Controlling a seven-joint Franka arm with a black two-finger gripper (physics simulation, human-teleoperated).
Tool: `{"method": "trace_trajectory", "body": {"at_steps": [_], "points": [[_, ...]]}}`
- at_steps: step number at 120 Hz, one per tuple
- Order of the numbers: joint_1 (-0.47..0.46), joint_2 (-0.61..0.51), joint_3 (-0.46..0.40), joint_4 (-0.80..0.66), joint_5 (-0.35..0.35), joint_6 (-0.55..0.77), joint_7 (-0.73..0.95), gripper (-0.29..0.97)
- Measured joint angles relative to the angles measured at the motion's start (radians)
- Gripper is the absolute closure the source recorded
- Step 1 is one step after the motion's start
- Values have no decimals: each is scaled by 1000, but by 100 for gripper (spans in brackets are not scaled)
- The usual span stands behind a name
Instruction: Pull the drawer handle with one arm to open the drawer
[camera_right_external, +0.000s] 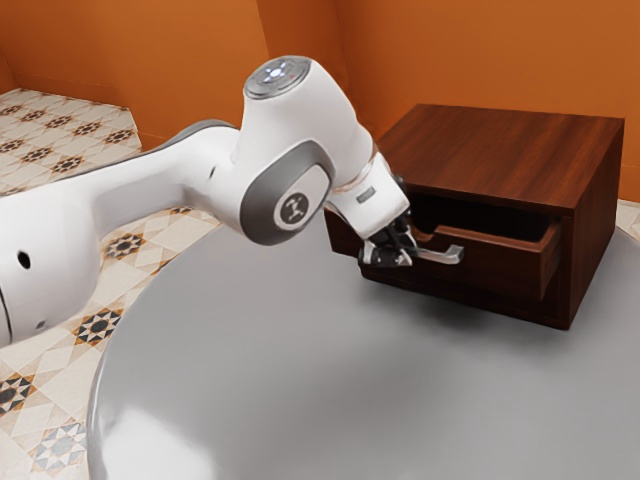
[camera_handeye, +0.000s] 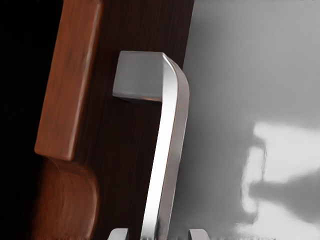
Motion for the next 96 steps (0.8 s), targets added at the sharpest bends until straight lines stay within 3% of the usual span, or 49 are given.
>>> {"method": "trace_trajectory", "body": {"at_steps": [96], "points": [[-5, -208, -6, -253, -7, 52, -17, 62]]}}
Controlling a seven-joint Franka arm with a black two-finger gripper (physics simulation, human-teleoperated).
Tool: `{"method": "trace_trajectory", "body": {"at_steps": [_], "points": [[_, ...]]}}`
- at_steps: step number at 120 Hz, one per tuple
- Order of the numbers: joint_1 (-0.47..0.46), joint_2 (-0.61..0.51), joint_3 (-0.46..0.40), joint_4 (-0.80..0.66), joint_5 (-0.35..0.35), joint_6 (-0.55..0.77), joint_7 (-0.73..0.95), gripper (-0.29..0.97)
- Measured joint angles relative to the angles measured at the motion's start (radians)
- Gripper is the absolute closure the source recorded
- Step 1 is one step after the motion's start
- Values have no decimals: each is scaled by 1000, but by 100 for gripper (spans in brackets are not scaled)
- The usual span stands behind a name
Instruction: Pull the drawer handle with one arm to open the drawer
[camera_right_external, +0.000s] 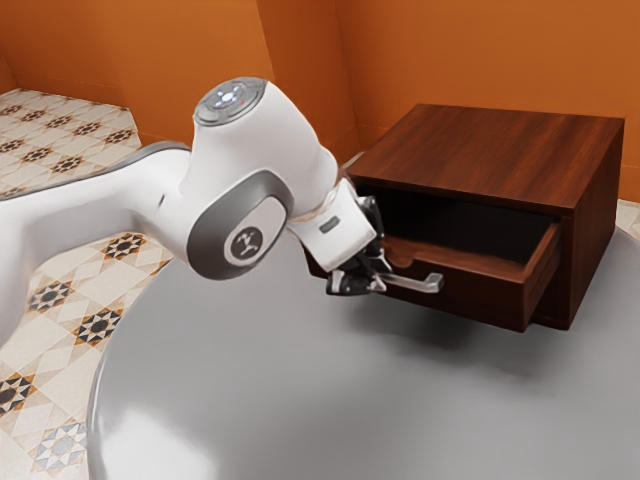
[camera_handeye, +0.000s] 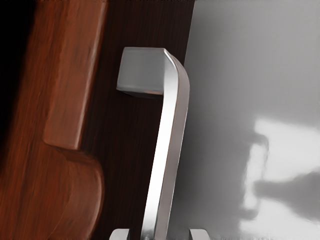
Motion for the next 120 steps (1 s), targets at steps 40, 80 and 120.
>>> {"method": "trace_trajectory", "body": {"at_steps": [40, 80, 120], "points": [[7, -54, -17, -65, 0, 3, -13, 61], [-14, -100, -17, -110, -1, 2, -26, 62], [-20, -238, 51, -72, -42, -90, -19, 36]]}}
